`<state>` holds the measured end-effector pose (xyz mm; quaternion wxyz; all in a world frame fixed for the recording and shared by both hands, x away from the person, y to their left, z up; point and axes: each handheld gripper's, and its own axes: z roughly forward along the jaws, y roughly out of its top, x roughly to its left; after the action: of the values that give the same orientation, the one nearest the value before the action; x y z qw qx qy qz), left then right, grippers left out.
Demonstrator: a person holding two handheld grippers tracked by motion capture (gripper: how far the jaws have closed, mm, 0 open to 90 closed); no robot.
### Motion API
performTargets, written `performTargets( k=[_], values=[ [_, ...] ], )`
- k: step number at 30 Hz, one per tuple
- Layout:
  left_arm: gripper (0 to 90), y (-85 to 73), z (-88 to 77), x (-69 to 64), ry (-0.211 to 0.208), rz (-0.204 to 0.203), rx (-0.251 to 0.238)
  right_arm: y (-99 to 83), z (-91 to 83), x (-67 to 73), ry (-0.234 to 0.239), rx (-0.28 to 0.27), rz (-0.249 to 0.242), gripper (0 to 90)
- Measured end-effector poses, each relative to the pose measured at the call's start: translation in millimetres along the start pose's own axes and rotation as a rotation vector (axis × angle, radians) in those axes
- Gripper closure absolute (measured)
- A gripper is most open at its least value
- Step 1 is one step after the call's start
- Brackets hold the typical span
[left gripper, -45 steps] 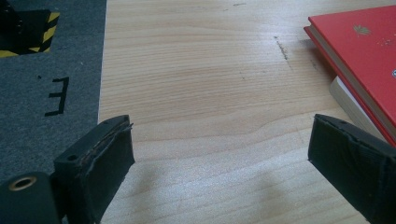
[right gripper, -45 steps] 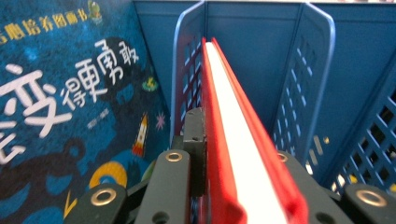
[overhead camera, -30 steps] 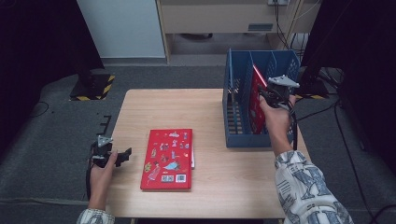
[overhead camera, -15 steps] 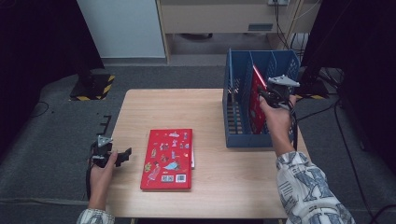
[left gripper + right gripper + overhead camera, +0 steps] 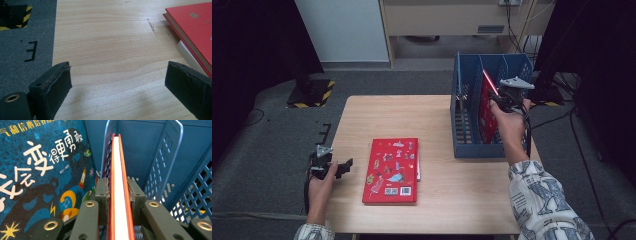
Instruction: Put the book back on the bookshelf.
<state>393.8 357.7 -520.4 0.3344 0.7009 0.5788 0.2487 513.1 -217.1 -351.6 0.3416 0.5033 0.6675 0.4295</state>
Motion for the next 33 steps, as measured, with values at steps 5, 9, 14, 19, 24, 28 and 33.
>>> performTargets(
  k=[5,9,14,19,24,28,33],
  values=[
    [6.3,0.1,-0.3,0.1,0.0,0.0,0.0,0.9,1.5,-0.6,0.001,0.009,0.002,72.7],
    [6.3,0.0,0.1,-0.2,-0.001,0.0,0.001,0.6,3.3,-0.7,0.005,0.017,0.005,72.5],
    [6.3,0.0,0.1,-0.4,-0.002,0.0,0.001,1.0,5.8,-0.8,0.017,0.03,0.013,69.8],
    [6.3,0.0,0.2,-0.6,-0.003,0.0,0.001,0.8,7.0,-0.3,0.02,0.036,0.019,68.8],
    [6.4,0.0,0.3,-0.5,-0.002,-0.001,0.002,-0.9,8.8,-0.3,0.025,0.043,0.023,69.2],
    [6.3,0.0,0.5,-0.9,-0.002,0.0,0.001,-0.9,8.6,-1.4,0.019,0.044,0.042,72.9],
    [6.3,-0.1,0.5,-0.7,-0.001,0.0,0.002,-0.1,8.9,0.6,-0.013,0.048,0.021,78.0]
  ],
)
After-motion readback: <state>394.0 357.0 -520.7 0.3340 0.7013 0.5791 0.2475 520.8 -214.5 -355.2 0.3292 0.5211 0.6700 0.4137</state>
